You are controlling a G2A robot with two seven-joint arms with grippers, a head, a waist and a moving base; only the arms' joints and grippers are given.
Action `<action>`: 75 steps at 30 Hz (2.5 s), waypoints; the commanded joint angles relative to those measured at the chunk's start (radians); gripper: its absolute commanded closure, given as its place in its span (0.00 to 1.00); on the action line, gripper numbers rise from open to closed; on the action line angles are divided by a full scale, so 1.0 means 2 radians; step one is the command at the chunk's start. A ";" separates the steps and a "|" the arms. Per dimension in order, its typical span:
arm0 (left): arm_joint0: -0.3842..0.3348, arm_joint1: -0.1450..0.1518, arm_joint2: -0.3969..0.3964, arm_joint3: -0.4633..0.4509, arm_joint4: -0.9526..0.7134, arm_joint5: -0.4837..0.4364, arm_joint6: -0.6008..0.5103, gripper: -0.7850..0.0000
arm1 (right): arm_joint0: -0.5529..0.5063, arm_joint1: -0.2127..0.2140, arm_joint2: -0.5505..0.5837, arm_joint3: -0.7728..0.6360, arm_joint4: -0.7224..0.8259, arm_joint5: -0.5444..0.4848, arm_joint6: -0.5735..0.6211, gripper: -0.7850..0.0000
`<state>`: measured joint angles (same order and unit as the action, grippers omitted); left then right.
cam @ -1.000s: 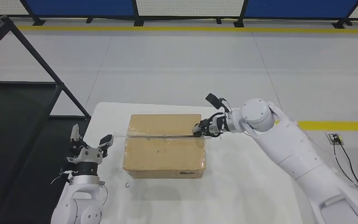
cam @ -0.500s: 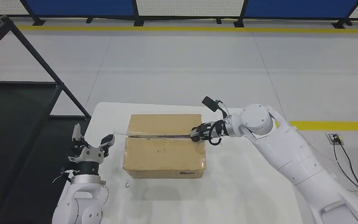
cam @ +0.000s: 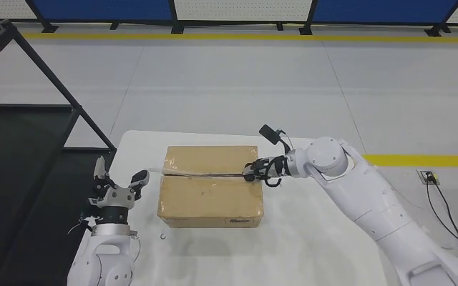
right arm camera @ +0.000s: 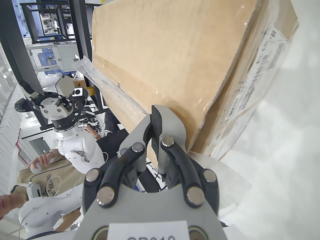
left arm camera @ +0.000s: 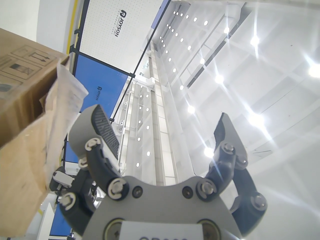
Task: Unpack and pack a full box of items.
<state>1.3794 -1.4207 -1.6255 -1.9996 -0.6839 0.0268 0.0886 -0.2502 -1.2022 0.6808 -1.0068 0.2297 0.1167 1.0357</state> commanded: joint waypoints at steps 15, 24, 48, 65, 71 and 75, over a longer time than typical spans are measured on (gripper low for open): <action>-0.067 0.002 0.092 0.019 0.118 0.104 -0.009 0.00 | -0.015 -0.004 0.011 0.003 -0.009 -0.001 0.000 1.00; -0.093 0.007 0.114 0.034 0.209 0.169 -0.023 1.00 | -0.019 -0.004 0.021 0.004 -0.016 -0.003 0.006 1.00; -0.097 0.012 0.076 0.073 0.194 0.234 -0.046 1.00 | -0.006 -0.018 0.025 0.026 -0.029 -0.002 0.022 1.00; -0.073 0.018 0.046 0.061 0.177 0.249 -0.062 1.00 | -0.001 -0.027 0.027 0.042 -0.034 -0.006 0.027 1.00; -0.065 0.019 0.039 0.060 0.171 0.248 -0.062 1.00 | 0.000 -0.030 0.028 0.042 -0.035 -0.003 0.028 1.00; -0.061 0.020 0.038 0.060 0.168 0.246 -0.062 1.00 | 0.003 -0.034 0.024 0.042 -0.035 0.002 0.033 1.00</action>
<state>1.2566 -1.3815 -1.5496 -1.8800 -0.3485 0.5186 -0.0351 -0.2459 -1.2689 0.7313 -0.9233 0.1588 0.1183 1.0989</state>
